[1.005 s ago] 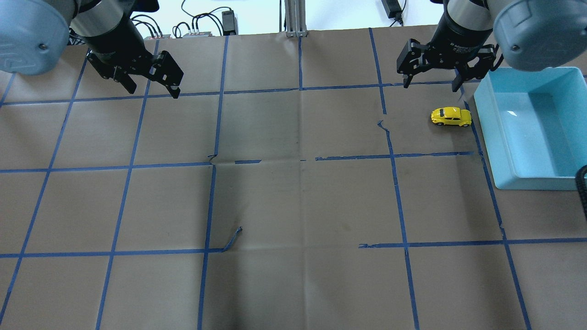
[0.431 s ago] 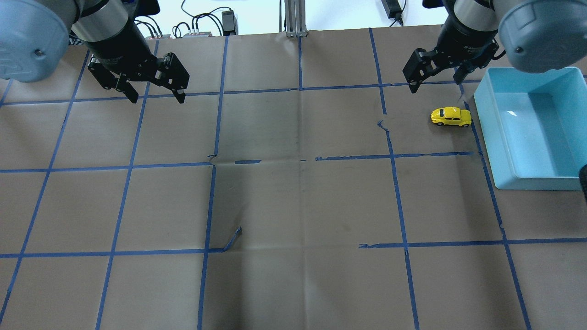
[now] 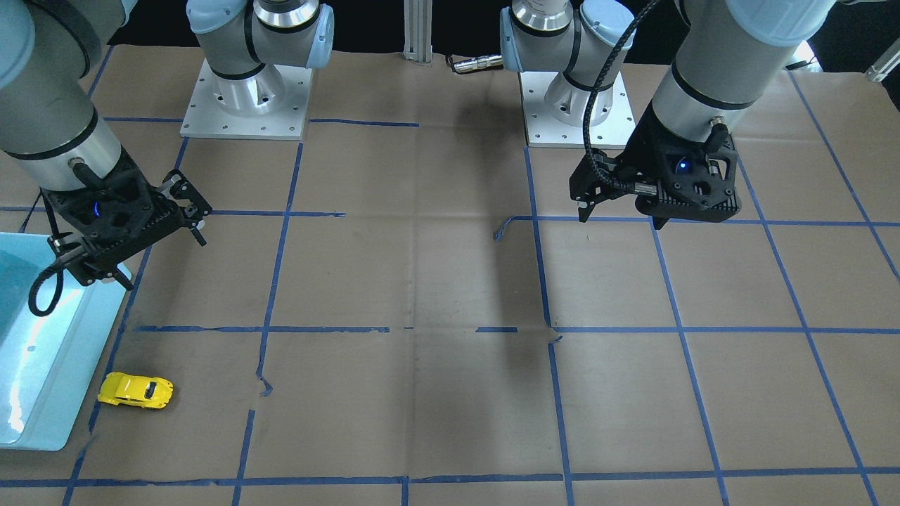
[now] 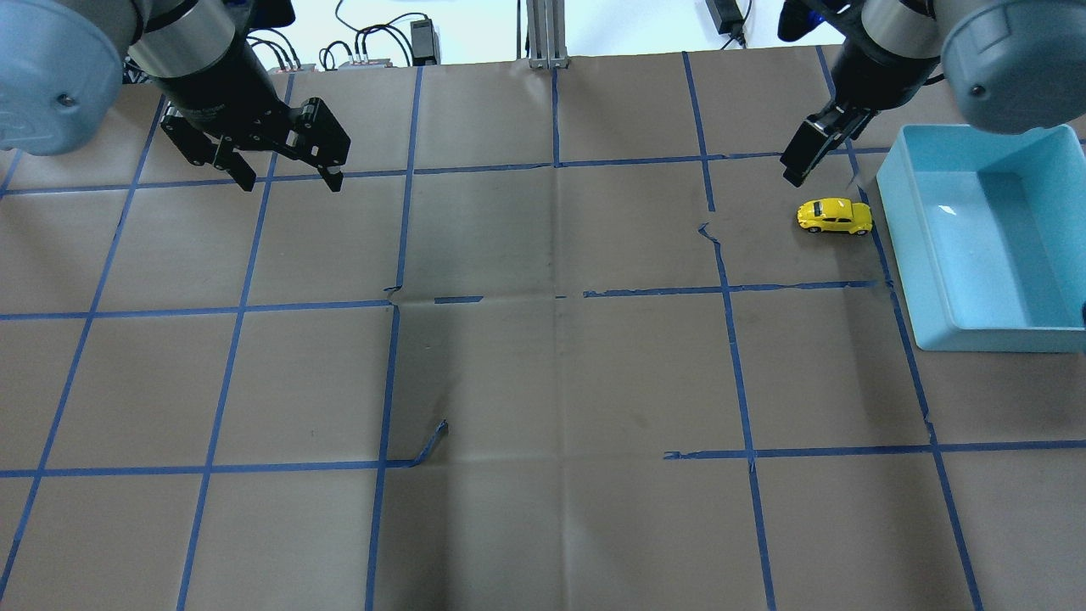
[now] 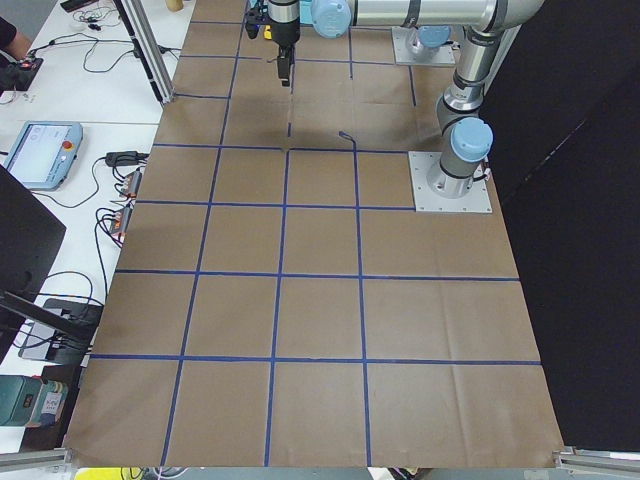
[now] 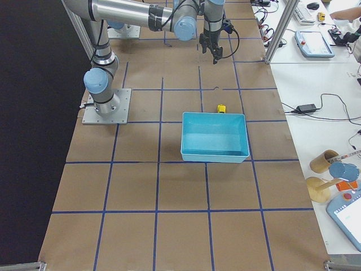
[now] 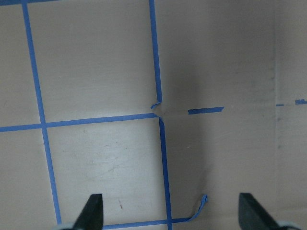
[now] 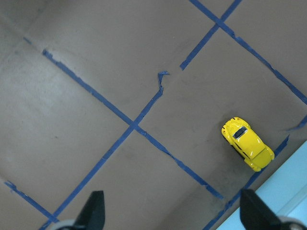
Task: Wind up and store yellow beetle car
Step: 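Lower the right gripper and grasp the yellow car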
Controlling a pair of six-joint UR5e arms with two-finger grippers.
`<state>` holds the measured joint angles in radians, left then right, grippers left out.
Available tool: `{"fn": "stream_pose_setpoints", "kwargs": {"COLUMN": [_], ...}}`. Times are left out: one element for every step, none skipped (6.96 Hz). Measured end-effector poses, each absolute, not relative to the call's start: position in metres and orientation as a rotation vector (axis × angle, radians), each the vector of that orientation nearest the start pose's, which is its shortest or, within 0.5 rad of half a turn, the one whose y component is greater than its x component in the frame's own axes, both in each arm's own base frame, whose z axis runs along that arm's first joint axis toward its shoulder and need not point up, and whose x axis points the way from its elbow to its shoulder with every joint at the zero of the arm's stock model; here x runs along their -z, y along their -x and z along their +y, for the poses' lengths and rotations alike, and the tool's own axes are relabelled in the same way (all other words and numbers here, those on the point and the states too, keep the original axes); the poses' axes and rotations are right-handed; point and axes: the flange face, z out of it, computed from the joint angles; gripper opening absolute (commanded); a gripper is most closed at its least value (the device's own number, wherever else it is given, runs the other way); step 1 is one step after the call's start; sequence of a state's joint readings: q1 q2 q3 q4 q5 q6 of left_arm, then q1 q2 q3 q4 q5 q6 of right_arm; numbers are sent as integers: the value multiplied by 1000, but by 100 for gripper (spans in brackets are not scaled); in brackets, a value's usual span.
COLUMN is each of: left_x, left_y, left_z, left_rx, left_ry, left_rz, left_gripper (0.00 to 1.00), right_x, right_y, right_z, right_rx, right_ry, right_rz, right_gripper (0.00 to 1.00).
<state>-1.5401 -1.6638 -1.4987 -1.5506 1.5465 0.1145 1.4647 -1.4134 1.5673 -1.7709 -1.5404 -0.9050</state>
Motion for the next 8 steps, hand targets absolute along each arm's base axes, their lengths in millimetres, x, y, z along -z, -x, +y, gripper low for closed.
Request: {"fn": "stream_pose_setpoints", "kwargs": {"left_x": [-478,-479,-479,-480,-479,-479,-479,-479], "left_y": [120,120,120,120,120,120,120,120], "left_z": [-535,-535,-534,-534,-535,-535,-535,-535], "left_rx": [4,6,8,9,9,10,11,11], "left_ry": [-135,-136,-136,-136,-136,-136,-136,-136], "left_rz": [3165,3166,3167,3168,3170,3170,3169,3169], "left_gripper": [100,100,100,100,100,100,100,100], "right_x": [-406,-380,-351,-323,-294,-267,-251,-244], "right_y": [-66,-43,-10,17,38,54,62,65], "right_z": [-583,-598,-610,-620,-629,-634,-635,-637], "right_rx": [59,30,-8,-22,-3,27,44,53], "right_ry": [1410,1509,1553,1606,1668,1713,1732,1745], "right_rz": [2806,2752,2705,2665,2644,2644,2646,2643], "right_gripper": [100,100,100,100,100,100,100,100]}}
